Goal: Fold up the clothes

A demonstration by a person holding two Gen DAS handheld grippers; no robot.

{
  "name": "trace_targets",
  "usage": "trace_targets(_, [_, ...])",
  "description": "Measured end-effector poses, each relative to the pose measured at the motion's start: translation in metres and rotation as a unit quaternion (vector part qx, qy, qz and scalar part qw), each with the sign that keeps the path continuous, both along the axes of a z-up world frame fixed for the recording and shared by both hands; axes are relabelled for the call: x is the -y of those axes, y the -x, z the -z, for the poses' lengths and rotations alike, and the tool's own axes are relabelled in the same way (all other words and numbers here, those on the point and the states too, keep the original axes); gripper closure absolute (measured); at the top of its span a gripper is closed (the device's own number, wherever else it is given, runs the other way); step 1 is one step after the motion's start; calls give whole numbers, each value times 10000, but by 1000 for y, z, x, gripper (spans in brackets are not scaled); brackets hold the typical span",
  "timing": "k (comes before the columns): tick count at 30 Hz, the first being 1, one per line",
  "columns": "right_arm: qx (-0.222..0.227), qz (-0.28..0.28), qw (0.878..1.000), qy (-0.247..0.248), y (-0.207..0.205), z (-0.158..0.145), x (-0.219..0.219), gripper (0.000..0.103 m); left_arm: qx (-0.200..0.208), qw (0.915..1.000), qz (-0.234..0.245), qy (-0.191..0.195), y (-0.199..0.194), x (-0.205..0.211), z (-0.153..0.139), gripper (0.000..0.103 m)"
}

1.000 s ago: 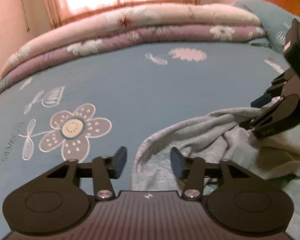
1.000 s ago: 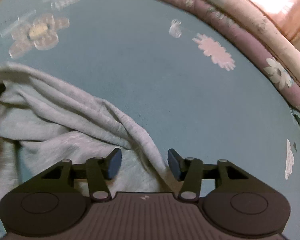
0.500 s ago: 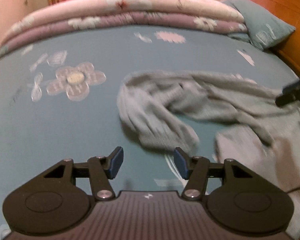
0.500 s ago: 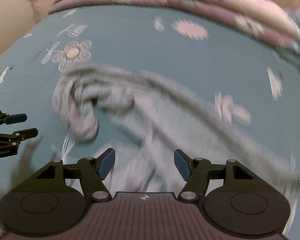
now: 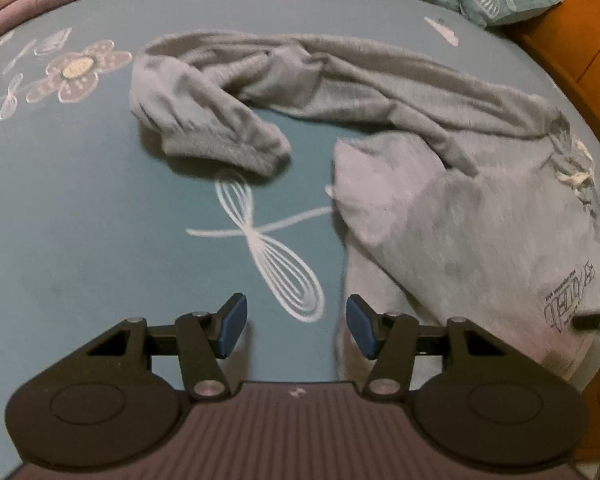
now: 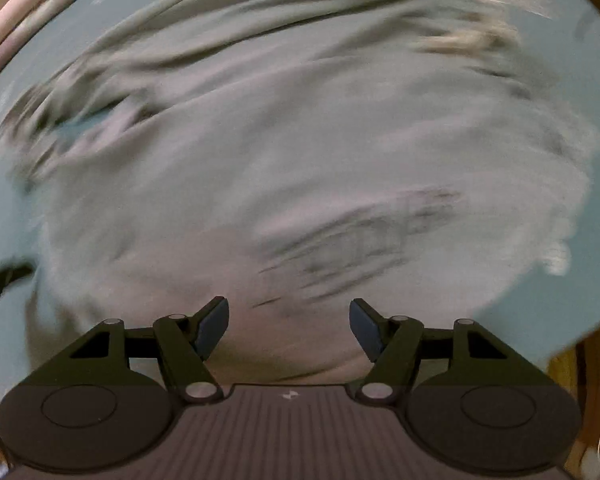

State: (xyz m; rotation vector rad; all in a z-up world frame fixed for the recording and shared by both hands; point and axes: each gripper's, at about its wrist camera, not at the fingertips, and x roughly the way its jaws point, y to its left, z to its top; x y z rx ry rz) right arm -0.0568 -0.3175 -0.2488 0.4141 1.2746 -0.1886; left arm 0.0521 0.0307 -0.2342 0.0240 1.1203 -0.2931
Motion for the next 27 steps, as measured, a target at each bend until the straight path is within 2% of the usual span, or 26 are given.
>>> trace_targets(2, [213,420,9984,322,6,-8,40,32,-52,9999,-1,-101,4,10,2,47])
trace_targets(6, [679,866,9883,1057,5,-20,115,31,-214,9991,-34,-360,7,26,5,48])
trace_targets(8, [874,843,9816,1475,-7,-23,146,32,-241,9984,-65,-508,8,33,4,47])
trace_targets(11, [1144,434,9805,1535,-30,-21,180,31,-354,9975,-158,-592,7,41,3,47])
trace_targets(16, [820,-266,9857,1450,-49,2,204,32,-478,9958,-242,-739,5,58,6,47])
trace_targets(18, [655,-98,9859,1538,-37,7,209,32,-489,9951,-223,-827,5,65,8,47])
trace_targets(20, [611,466,9903,1161,-15,10,219,32,-532,9944,-217,-883,4,70,12,47])
trace_targets(22, [776,1198,9889,401,12,17,229,32,-571,9936,-229,-949,4,75,15,47])
trace_targets(25, [1052,2017,9725,-503,40,34,238,35,-668,9925,-309,-972,2,77,19,47])
trace_targets(27, [1245,2327,9603,-907,42,47,241,45,-732,9919,-367,-974,0,77,20,47])
